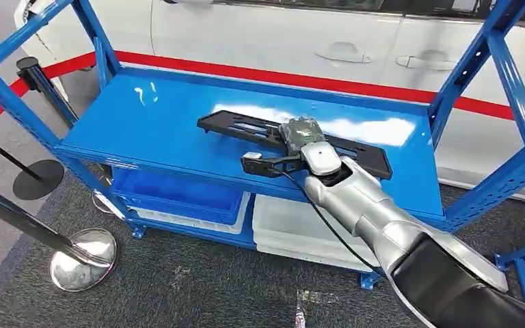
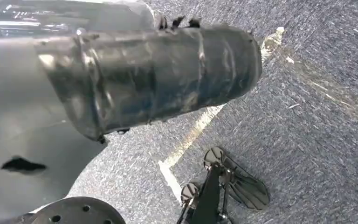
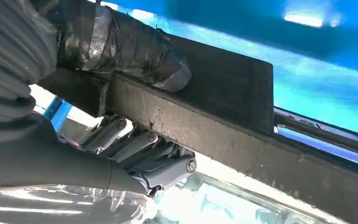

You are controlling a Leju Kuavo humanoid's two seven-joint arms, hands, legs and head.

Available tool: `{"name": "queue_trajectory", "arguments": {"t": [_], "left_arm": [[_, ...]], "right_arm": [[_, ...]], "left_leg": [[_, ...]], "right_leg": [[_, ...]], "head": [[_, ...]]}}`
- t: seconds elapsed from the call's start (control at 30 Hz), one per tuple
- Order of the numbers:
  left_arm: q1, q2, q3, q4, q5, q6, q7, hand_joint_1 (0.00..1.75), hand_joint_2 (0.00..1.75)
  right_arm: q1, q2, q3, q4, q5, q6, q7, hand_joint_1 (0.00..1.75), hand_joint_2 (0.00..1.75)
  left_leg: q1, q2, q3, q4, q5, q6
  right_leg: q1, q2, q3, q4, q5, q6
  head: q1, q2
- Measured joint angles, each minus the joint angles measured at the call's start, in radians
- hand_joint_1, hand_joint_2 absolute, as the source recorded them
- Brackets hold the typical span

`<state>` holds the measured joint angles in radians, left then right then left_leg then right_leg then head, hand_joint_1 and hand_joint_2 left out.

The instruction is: Take the parts from the cabinet and place them on the table.

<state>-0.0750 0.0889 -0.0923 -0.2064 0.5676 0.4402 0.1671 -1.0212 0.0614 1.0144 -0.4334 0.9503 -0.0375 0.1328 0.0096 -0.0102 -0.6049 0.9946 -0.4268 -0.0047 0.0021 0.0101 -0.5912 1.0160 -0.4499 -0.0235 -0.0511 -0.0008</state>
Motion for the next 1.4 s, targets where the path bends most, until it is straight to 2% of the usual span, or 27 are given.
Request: {"name": "queue_trajectory", "arguments": {"t": [0.03,0.07,0.17,0.27,0.37,0.57,0.67,0.83,0.93,1.03,1.2,1.4], "left_arm": [[0.0,0.0,0.0,0.0,0.0,-0.002,0.0,0.0,0.0],[0.0,0.0,0.0,0.0,0.0,-0.004,0.0,0.0,1.75],[0.0,0.0,0.0,0.0,-0.001,-0.01,0.0,0.0,1.75],[0.002,0.0,0.0,0.0,-0.002,-0.022,-0.01,0.0,1.75],[0.002,0.0,0.0,0.0,-0.01,-0.044,-0.029,0.0,1.75],[0.004,0.004,-0.002,0.0,-0.021,-0.056,-0.06,0.0,1.75],[0.004,0.005,-0.002,0.0,-0.018,-0.062,-0.087,0.0,1.75],[0.006,0.005,-0.003,0.0,-0.001,-0.069,-0.107,0.0,1.75],[0.005,0.003,-0.003,0.0,0.0,-0.073,-0.107,0.0,1.75],[0.005,-0.002,-0.008,0.0,-0.008,-0.078,-0.095,0.0,1.75],[0.005,-0.016,-0.015,0.0,-0.008,-0.103,-0.106,0.0,1.75],[0.005,-0.02,-0.022,0.0,-0.008,-0.114,-0.105,0.0,1.75]], "right_arm": [[0.0,0.0,0.005,-0.004,0.012,-0.028,0.004,1.75,1.75],[-0.002,-0.001,0.006,-0.01,0.025,-0.055,0.005,1.75,1.75],[-0.015,-0.001,0.007,-0.027,0.06,-0.125,0.012,1.75,1.75],[-0.034,-0.008,0.013,-0.092,0.096,-0.133,-0.002,1.75,1.75],[-0.073,-0.03,0.013,-0.213,0.133,-0.084,-0.04,1.75,1.75],[-0.137,-0.102,0.043,-0.505,0.181,0.042,-0.05,1.75,1.75],[-0.192,-0.139,0.072,-0.627,0.219,0.07,-0.058,1.75,1.75],[-0.308,-0.203,0.113,-0.824,0.195,0.147,-0.079,1.75,1.75],[-0.357,-0.229,0.122,-0.905,0.122,0.175,-0.062,1.75,1.75],[-0.365,-0.257,0.122,-0.978,0.067,0.168,-0.045,1.75,1.75],[-0.34,-0.297,0.129,-1.054,0.034,0.171,-0.031,1.75,1.75],[-0.334,-0.311,0.129,-1.101,0.013,0.192,-0.022,1.75,1.75]], "left_leg": [[0.0,0.0,0.0,0.0,0.0,0.0],[0.0,0.0,0.0,0.0,0.0,0.0],[0.0,0.0,0.0,0.0,0.0,0.0],[0.0,0.0,0.0,0.0,0.0,0.0],[0.0,0.001,0.0,0.0,0.0,0.0],[0.0,0.001,0.0,-0.001,0.0,0.0],[0.0,0.002,0.0,-0.001,0.0,-0.001],[0.0,0.001,0.0,-0.001,0.0,-0.001],[0.0,0.001,0.0,-0.001,0.0,-0.001],[0.0,0.001,0.0,-0.001,0.0,-0.001],[0.0,0.001,0.0,-0.001,0.0,-0.001],[0.0,0.002,0.001,-0.001,0.0,-0.001]], "right_leg": [[0.0,0.0,0.0,0.0,0.0,0.0],[0.0,0.0,0.0,0.0,0.0,0.0],[0.0,0.0,0.0,0.0,0.0,0.0],[0.0,0.0,-0.001,0.0,0.0,0.0],[0.0,0.002,-0.002,0.0,0.0,-0.001],[0.0,0.001,-0.002,0.0,0.0,-0.001],[0.0,0.003,-0.002,0.0,0.0,-0.001],[0.0,0.002,-0.002,0.0,0.0,-0.001],[0.0,0.002,-0.002,0.0,0.0,-0.001],[0.0,0.002,-0.002,0.0,0.0,-0.001],[-0.001,0.002,-0.001,0.0,0.0,-0.001],[0.0,0.003,-0.001,0.0,0.0,-0.001]], "head": [[0.0,0.0],[0.0,0.0],[0.0,0.0],[0.0,0.0],[0.0,0.0],[0.0,0.0],[0.0,0.0],[0.0,0.0],[0.0,0.0],[0.0,0.0],[0.001,0.0],[0.0,0.0]]}}
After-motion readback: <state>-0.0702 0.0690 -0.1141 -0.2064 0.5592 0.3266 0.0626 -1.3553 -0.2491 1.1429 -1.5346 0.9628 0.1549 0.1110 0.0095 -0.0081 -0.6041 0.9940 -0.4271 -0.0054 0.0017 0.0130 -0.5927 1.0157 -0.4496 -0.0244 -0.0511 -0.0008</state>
